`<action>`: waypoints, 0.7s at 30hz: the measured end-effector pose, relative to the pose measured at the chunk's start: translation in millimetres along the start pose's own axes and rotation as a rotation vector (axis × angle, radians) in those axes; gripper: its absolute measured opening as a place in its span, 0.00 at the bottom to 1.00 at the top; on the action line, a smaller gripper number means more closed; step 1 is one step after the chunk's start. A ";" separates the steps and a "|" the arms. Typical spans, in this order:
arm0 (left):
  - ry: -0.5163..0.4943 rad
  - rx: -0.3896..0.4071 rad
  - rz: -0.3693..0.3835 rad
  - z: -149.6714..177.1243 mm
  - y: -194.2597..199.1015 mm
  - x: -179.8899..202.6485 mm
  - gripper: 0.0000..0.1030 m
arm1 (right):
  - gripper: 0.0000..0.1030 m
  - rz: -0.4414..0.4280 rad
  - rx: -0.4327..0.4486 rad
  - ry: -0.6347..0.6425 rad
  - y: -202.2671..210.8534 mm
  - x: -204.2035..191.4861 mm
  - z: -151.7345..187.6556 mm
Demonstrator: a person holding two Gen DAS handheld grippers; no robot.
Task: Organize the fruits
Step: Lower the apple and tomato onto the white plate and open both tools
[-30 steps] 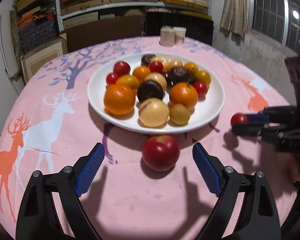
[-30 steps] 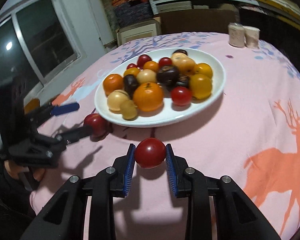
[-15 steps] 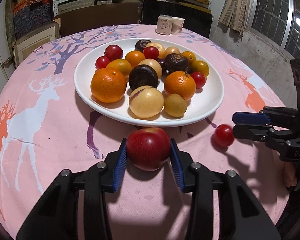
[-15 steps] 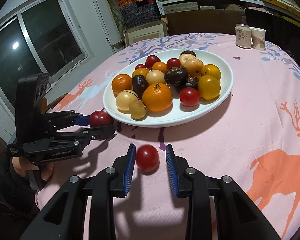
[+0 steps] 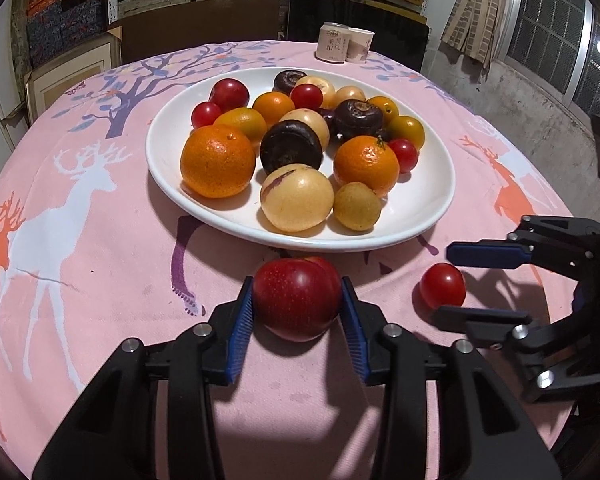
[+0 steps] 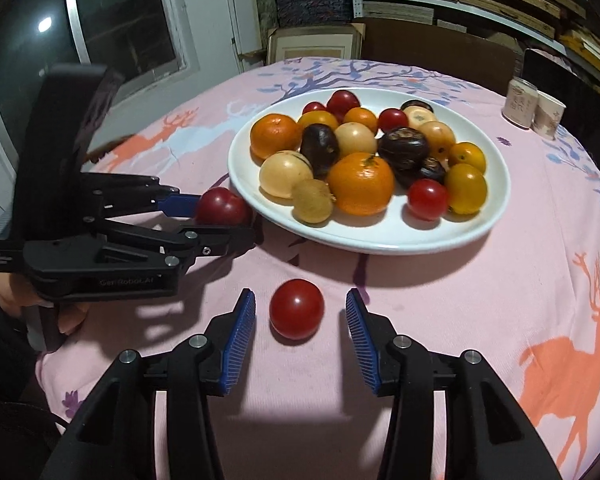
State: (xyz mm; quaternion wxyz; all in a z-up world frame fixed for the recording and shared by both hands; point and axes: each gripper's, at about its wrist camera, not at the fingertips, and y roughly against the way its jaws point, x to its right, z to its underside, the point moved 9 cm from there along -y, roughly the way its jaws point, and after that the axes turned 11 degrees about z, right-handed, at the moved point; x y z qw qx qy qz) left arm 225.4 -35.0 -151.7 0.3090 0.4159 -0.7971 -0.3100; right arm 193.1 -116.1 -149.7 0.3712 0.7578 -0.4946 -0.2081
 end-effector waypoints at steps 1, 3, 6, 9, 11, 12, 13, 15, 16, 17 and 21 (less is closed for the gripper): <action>0.001 0.006 -0.004 -0.4 1.1 -0.5 0.39 | 0.27 -0.005 -0.017 0.006 -4.4 -2.8 -0.1; 0.003 0.017 0.005 -1.3 3.6 -0.3 0.39 | 0.27 -0.003 -0.034 0.005 -8.7 -4.2 -0.4; -0.001 0.026 0.020 -1.7 6.9 2.1 0.38 | 0.27 -0.019 -0.007 -0.037 -2.1 2.5 -1.3; -0.007 0.063 0.053 -3.5 17.4 7.6 0.38 | 0.27 -0.060 0.016 -0.081 8.1 8.7 3.6; -0.011 0.104 0.086 -5.8 28.0 13.2 0.39 | 0.27 -0.070 0.042 -0.102 18.0 15.5 6.4; -0.011 0.127 0.100 -7.8 34.1 15.8 0.39 | 0.27 -0.072 0.055 -0.115 22.4 20.1 6.3; -0.014 0.147 0.100 -10.2 39.3 17.2 0.39 | 0.27 -0.071 0.069 -0.127 26.6 25.5 6.0; -0.011 0.181 0.100 -18.7 47.4 18.5 0.39 | 0.27 -0.054 0.108 -0.148 34.7 39.7 1.1; -0.001 0.199 0.102 -26.0 51.3 17.9 0.39 | 0.27 -0.034 0.134 -0.158 37.7 49.2 -5.3; 0.009 0.213 0.102 -35.5 53.8 16.3 0.39 | 0.27 -0.012 0.149 -0.171 38.9 57.0 -11.0; 0.013 0.207 0.090 -77.3 46.5 12.3 0.39 | 0.27 0.050 0.250 -0.201 45.2 79.9 -56.1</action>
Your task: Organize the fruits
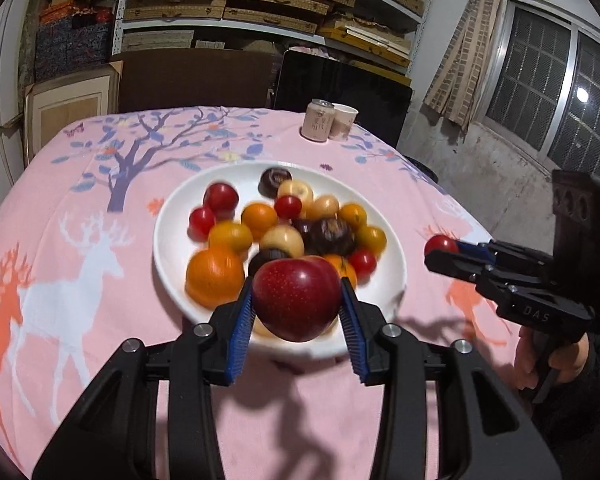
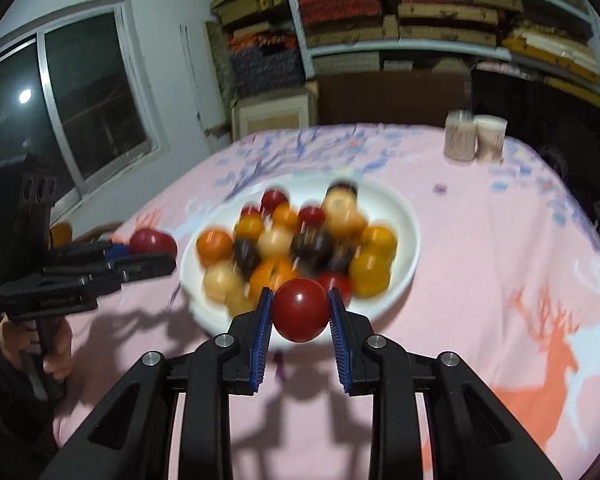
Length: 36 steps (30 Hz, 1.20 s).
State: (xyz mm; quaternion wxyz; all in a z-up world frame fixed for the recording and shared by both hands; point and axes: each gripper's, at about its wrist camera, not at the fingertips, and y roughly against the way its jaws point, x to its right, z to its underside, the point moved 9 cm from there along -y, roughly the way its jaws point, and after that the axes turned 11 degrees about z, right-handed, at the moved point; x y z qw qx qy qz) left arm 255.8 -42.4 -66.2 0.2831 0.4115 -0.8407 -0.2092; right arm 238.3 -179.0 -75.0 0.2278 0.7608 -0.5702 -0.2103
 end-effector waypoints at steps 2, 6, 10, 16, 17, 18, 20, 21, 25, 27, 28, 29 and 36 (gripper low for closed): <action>-0.001 -0.003 -0.019 -20.3 -13.3 -5.5 0.39 | 0.27 0.009 0.016 0.020 -11.6 -5.8 -21.8; 0.037 -0.038 -0.074 -50.1 -49.7 -30.3 0.39 | 0.27 0.019 0.021 0.037 -48.4 -15.5 -57.1; 0.104 -0.100 -0.104 -50.5 -72.6 -54.8 0.61 | 0.43 0.008 -0.028 0.026 -85.6 -16.2 -67.3; 0.176 -0.045 -0.095 -37.2 -46.8 -68.3 0.84 | 0.55 -0.002 -0.005 -0.014 -69.8 -7.1 -57.2; 0.165 -0.047 -0.106 -31.7 -41.8 -66.0 0.86 | 0.58 -0.004 -0.004 -0.019 -61.8 -5.8 -51.3; 0.148 -0.053 -0.127 -23.5 -35.6 -62.7 0.89 | 0.65 -0.005 -0.003 -0.023 -54.6 -5.0 -46.2; 0.125 -0.061 -0.154 -7.5 -24.5 -56.1 0.92 | 0.77 -0.006 -0.004 -0.036 -38.8 -3.1 -32.1; 0.114 -0.076 -0.165 2.9 -19.1 -52.1 0.92 | 0.83 -0.010 -0.005 -0.043 -31.9 -3.0 -25.1; 0.140 -0.096 -0.167 42.8 2.0 -38.3 0.93 | 0.94 -0.021 -0.016 -0.049 -5.8 -4.8 6.6; 0.158 -0.109 -0.173 60.0 12.0 -31.7 0.94 | 0.95 -0.023 -0.027 -0.023 7.8 -9.7 24.0; 0.162 -0.113 -0.181 66.4 16.4 -28.5 0.94 | 0.96 -0.015 -0.032 -0.013 13.7 -11.5 31.1; 0.162 -0.109 -0.189 71.6 22.6 -24.4 0.94 | 0.96 -0.013 -0.039 -0.006 18.3 -12.3 37.5; 0.085 -0.088 -0.295 95.6 47.1 0.5 0.95 | 0.96 0.048 -0.078 0.007 52.5 -10.8 75.2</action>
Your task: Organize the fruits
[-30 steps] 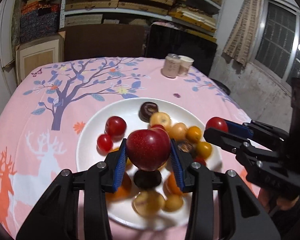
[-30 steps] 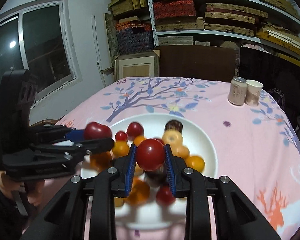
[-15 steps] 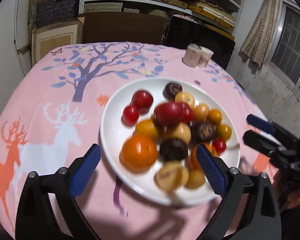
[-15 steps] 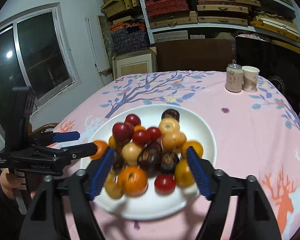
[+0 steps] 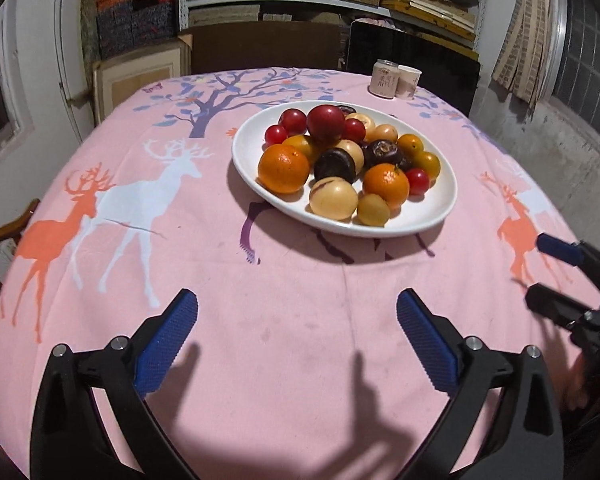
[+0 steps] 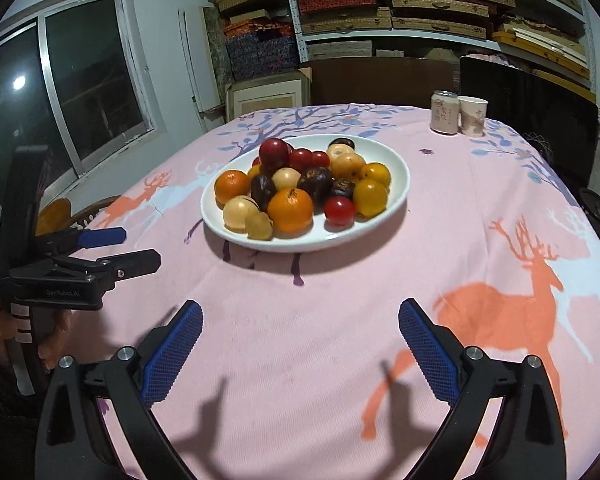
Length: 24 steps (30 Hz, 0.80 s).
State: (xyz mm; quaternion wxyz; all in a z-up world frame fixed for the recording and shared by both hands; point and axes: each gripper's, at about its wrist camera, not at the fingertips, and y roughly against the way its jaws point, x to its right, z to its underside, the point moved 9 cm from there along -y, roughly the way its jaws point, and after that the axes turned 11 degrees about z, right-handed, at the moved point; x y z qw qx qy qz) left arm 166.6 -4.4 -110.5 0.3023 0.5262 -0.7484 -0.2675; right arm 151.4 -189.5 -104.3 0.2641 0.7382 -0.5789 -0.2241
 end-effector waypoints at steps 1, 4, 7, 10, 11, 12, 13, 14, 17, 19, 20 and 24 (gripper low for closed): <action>0.004 -0.001 0.003 4.3 2.1 1.7 0.95 | 0.96 0.010 0.005 -0.004 4.3 2.4 2.7; 0.038 -0.002 0.031 13.0 10.4 2.4 0.95 | 0.96 0.024 0.015 -0.026 17.5 7.9 7.4; 0.034 0.019 -0.032 13.8 23.4 -0.6 0.95 | 0.96 0.034 0.038 -0.016 29.6 6.1 8.7; 0.031 0.056 -0.086 11.4 38.2 -1.8 0.95 | 0.96 0.043 0.061 0.010 40.3 0.5 8.4; 0.033 0.064 -0.086 10.5 42.1 -1.3 0.95 | 0.96 0.043 0.067 0.015 43.6 -0.8 8.2; 0.034 0.069 -0.077 9.8 45.7 0.2 0.95 | 0.96 0.041 0.074 0.016 46.5 -1.9 8.0; 0.035 0.071 -0.072 9.4 48.4 1.5 0.95 | 0.96 0.038 0.080 0.019 49.5 -3.1 7.4; 0.035 0.077 -0.077 9.1 52.3 2.6 0.95 | 0.96 0.038 0.089 0.024 53.2 -4.9 6.4; 0.021 0.091 -0.094 7.2 61.1 6.5 0.95 | 0.96 0.032 0.112 0.043 61.8 -8.9 4.9; 0.024 0.074 -0.051 7.5 64.2 13.7 0.95 | 0.96 0.029 0.118 0.051 65.2 -10.7 5.3; 0.026 0.069 -0.017 8.1 65.6 18.5 0.95 | 0.96 0.028 0.118 0.051 65.8 -12.2 5.4; 0.018 0.102 0.030 4.1 78.4 31.5 0.95 | 0.96 0.030 0.117 0.038 68.2 -9.7 5.9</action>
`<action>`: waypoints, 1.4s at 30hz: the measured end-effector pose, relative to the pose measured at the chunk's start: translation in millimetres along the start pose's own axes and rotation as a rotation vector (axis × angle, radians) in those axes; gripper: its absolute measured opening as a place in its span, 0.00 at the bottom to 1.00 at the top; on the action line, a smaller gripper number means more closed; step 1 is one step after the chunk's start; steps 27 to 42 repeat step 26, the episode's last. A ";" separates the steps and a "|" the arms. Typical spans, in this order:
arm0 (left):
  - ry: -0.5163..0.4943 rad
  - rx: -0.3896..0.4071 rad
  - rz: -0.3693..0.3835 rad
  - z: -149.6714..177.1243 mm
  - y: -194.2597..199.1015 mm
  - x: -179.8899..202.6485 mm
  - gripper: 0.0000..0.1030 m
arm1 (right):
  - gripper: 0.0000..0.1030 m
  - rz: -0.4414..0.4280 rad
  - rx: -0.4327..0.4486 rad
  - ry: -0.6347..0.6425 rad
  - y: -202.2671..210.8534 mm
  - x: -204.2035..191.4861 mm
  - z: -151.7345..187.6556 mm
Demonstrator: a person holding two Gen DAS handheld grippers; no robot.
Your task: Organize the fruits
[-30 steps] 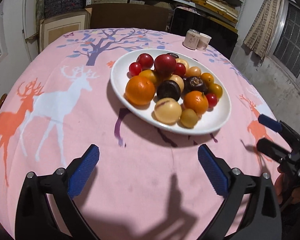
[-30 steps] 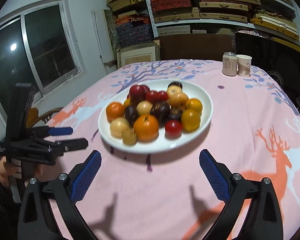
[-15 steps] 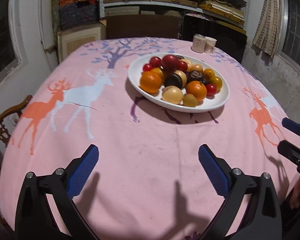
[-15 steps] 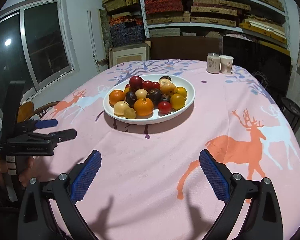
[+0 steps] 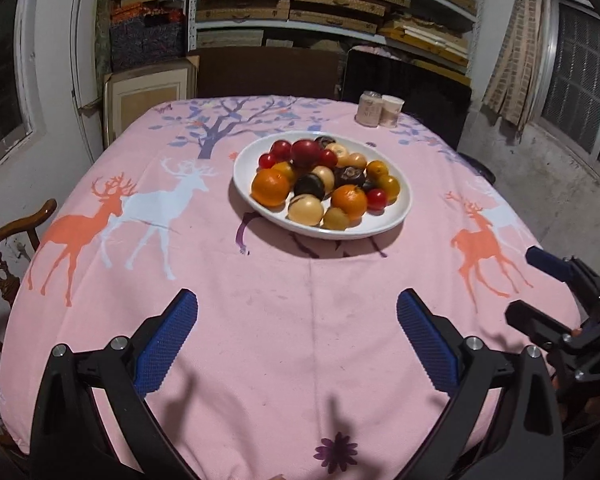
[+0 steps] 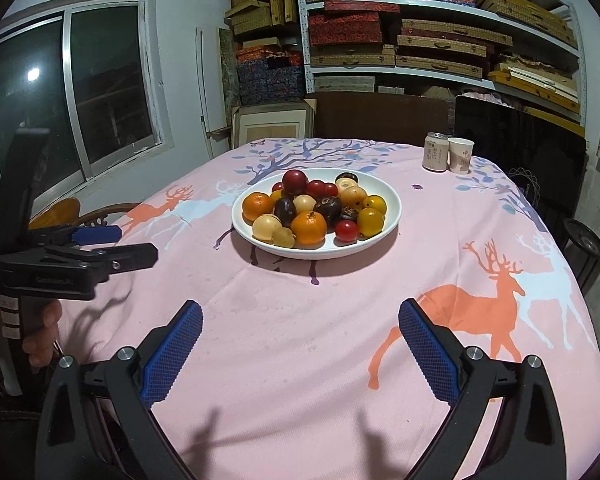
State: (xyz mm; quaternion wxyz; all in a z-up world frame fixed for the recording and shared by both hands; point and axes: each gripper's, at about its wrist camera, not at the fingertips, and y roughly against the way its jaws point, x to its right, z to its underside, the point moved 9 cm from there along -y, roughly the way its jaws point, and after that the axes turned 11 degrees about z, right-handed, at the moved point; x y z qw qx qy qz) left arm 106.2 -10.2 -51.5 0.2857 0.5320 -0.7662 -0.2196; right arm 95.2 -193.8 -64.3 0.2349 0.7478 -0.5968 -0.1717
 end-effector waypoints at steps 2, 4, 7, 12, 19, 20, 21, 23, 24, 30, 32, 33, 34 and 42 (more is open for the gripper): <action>-0.008 0.023 0.005 -3.9 6.2 4.4 0.95 | 0.96 0.001 0.002 -0.010 1.3 2.1 -0.4; 0.000 0.047 0.039 -7.7 12.9 8.1 0.95 | 0.96 0.004 0.009 -0.014 3.8 3.3 -1.0; 0.025 0.072 0.028 -12.0 18.7 5.8 0.95 | 0.96 0.006 0.016 -0.016 6.0 3.9 -1.6; -0.039 0.080 -0.184 -13.3 21.0 -5.0 0.95 | 0.96 0.008 0.014 -0.017 6.2 4.4 -1.5; -0.075 0.059 -0.176 -10.8 16.6 -1.6 0.95 | 0.96 0.003 -0.002 -0.026 3.9 4.9 0.8; -0.082 0.054 -0.181 -10.4 15.2 -1.2 0.95 | 0.96 0.002 -0.002 -0.027 4.0 5.1 0.9; -0.090 0.057 -0.198 -10.2 14.8 -1.7 0.95 | 0.96 0.004 0.000 -0.026 3.9 5.1 0.8; -0.102 0.070 -0.226 -10.4 14.9 -1.8 0.95 | 0.96 0.005 0.001 -0.025 3.9 4.9 1.2; -0.104 0.073 -0.235 -10.5 14.8 -2.7 0.95 | 0.96 0.006 0.000 -0.025 3.7 4.8 1.5; -0.104 0.067 -0.240 -9.9 13.6 -4.0 0.95 | 0.96 0.009 0.000 -0.026 3.7 5.0 2.0; -0.104 0.067 -0.240 -9.9 13.6 -4.0 0.95 | 0.96 0.009 0.000 -0.026 3.7 5.0 2.0; -0.104 0.067 -0.240 -9.9 13.6 -4.0 0.95 | 0.96 0.009 0.000 -0.026 3.7 5.0 2.0; -0.104 0.067 -0.240 -9.9 13.6 -4.0 0.95 | 0.96 0.009 0.000 -0.026 3.7 5.0 2.0; -0.104 0.067 -0.240 -9.9 13.6 -4.0 0.95 | 0.96 0.009 0.000 -0.026 3.7 5.0 2.0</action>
